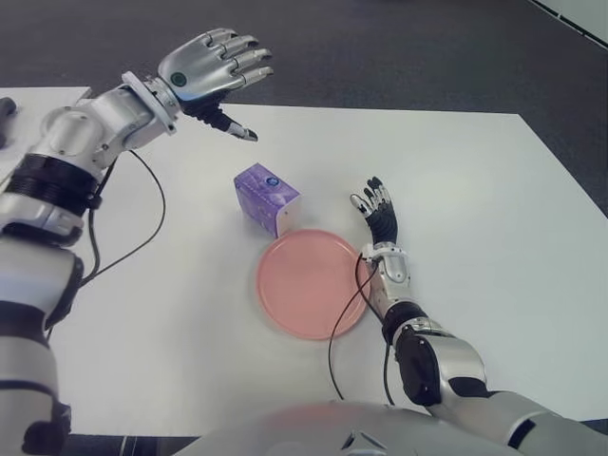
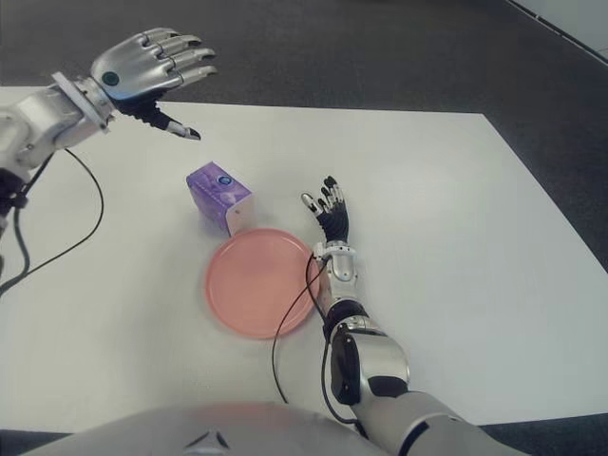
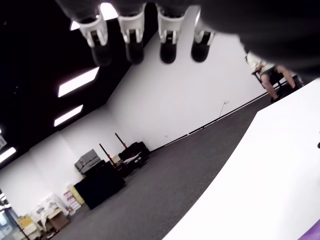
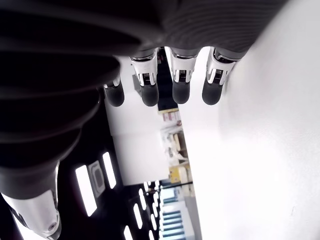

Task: Put the tissue paper into the plate.

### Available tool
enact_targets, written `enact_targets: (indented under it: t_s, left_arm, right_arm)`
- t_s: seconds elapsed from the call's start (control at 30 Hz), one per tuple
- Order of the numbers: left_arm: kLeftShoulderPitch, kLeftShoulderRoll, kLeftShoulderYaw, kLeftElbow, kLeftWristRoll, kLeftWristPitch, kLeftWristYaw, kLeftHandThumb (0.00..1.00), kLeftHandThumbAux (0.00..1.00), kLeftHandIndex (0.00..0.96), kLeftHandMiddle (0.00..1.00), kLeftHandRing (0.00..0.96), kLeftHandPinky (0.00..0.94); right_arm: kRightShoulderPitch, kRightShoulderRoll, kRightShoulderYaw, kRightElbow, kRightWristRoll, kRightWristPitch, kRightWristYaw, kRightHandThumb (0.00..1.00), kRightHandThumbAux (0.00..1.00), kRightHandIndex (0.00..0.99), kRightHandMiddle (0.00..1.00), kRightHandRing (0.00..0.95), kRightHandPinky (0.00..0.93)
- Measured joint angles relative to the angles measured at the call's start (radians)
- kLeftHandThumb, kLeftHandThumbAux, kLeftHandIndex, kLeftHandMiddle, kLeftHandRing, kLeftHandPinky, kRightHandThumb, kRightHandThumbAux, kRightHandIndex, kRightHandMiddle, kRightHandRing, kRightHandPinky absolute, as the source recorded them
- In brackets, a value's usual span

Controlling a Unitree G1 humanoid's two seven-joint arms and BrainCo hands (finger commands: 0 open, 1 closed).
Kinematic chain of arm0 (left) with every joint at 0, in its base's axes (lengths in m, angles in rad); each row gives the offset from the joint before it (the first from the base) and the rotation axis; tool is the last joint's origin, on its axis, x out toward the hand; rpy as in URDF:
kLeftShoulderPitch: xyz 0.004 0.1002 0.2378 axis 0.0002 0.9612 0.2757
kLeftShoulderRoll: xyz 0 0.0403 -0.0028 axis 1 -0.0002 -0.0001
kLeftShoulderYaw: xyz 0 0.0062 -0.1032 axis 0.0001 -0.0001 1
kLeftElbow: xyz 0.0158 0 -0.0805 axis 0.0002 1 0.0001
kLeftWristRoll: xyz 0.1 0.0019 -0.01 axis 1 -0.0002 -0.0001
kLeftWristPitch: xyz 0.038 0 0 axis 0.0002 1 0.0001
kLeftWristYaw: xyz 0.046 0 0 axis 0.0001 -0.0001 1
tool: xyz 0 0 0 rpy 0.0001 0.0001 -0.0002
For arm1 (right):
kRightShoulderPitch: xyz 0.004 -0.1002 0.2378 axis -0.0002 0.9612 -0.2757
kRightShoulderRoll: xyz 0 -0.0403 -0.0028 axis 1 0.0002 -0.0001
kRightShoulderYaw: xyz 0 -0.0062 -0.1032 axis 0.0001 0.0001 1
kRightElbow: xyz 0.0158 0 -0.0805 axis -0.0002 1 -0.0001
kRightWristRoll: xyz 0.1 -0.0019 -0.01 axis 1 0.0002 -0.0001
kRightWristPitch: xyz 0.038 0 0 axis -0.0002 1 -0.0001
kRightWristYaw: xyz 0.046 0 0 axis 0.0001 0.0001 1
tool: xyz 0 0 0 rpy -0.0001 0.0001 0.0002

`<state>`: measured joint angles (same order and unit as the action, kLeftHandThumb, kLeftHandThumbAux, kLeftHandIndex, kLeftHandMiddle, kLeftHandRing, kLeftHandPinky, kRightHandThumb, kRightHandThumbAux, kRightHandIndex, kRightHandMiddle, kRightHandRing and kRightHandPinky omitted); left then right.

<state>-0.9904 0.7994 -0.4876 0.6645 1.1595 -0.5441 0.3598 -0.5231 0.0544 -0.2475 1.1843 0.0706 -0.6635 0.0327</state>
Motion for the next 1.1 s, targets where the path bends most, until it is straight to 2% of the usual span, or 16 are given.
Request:
enact_targets:
  t_s: [0.3, 0.73, 0.83, 1.1]
  left_arm:
    - [-0.034, -0.074, -0.074, 0.150, 0.006, 0.025, 0.053, 0.464, 0.142, 0.000, 0.000, 0.000, 0.000]
    - [-0.071, -0.110, -0.172, 0.299, 0.020, 0.019, 0.117, 0.472, 0.146, 0.000, 0.000, 0.000, 0.000]
    - [-0.076, -0.113, -0.200, 0.331, 0.021, 0.005, 0.117, 0.477, 0.151, 0.000, 0.000, 0.000, 0.000]
    - [-0.091, -0.108, -0.268, 0.385, 0.022, -0.086, 0.080, 0.473, 0.143, 0.000, 0.000, 0.000, 0.000]
  right_arm:
    - [0.001, 0.000, 0.000, -0.003, 0.000, 0.000, 0.001, 0.104, 0.644, 0.065, 0.082, 0.052, 0.070]
    - [0.003, -0.004, -0.001, -0.006, 0.000, -0.004, -0.001, 0.101, 0.634, 0.056, 0.071, 0.044, 0.063]
    - [0.004, -0.006, 0.000, -0.006, 0.000, -0.008, -0.001, 0.101, 0.635, 0.054, 0.067, 0.040, 0.059]
    - [0.004, -0.007, 0.001, -0.006, 0.000, -0.008, -0.001, 0.099, 0.632, 0.052, 0.067, 0.040, 0.063]
